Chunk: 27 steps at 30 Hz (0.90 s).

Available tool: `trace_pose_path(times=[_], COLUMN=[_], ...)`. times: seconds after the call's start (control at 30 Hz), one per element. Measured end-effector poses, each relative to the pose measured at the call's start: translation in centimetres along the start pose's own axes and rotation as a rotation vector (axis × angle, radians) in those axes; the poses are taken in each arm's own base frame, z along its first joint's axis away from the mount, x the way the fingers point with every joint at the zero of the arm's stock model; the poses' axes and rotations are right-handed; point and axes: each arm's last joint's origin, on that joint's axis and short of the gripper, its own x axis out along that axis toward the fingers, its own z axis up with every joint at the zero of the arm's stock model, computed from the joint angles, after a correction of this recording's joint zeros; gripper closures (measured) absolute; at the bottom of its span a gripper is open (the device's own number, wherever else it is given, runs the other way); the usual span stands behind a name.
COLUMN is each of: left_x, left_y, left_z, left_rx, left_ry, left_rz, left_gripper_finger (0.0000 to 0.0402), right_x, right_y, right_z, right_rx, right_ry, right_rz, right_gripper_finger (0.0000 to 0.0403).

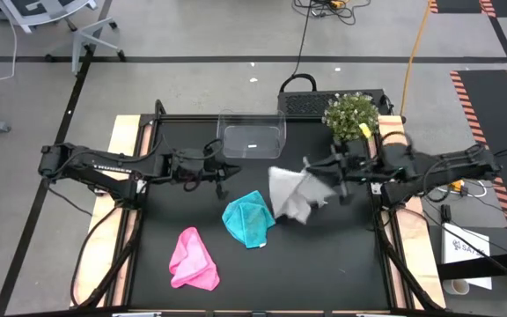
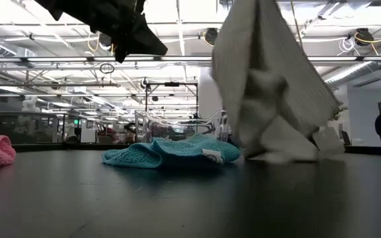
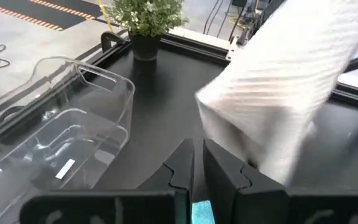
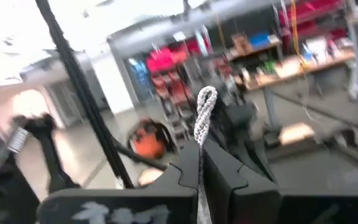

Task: Fold microfiber towels
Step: Fold the white microfiber towel

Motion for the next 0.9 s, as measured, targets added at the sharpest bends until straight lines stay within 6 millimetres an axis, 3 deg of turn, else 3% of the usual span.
trace_pose_path(times=[0.13, 0.4, 0.63, 0.9], left_x=[0.1, 0.1, 0.4, 1.5], left_y=[0.4, -0.3, -2.5, -3.6], left_z=[0.6, 0.9, -0.6, -2.6], left_rx=[-0.030, 0.014, 0.169, 0.171], left_ry=[-0.048, -0.101, -0.036, 0.093], left_rz=[0.009, -0.021, -0.091, -0.147], left_gripper_finger=[0.0366, 0.0366, 0.0366, 0.0366], right_x=[-0.4, 0.7, 2.3, 2.2], right_y=[0.2, -1.2, -3.6, -3.6], right_z=[0.8, 0.2, -0.3, 0.0], right_rx=[-0.012, -0.124, -0.232, -0.243], right_ry=[-0.030, -0.012, -0.003, -0.025], right_rz=[0.006, -0.161, -0.335, -0.335], right_gripper_finger=[0.0403, 0.0403, 0.0403, 0.0403])
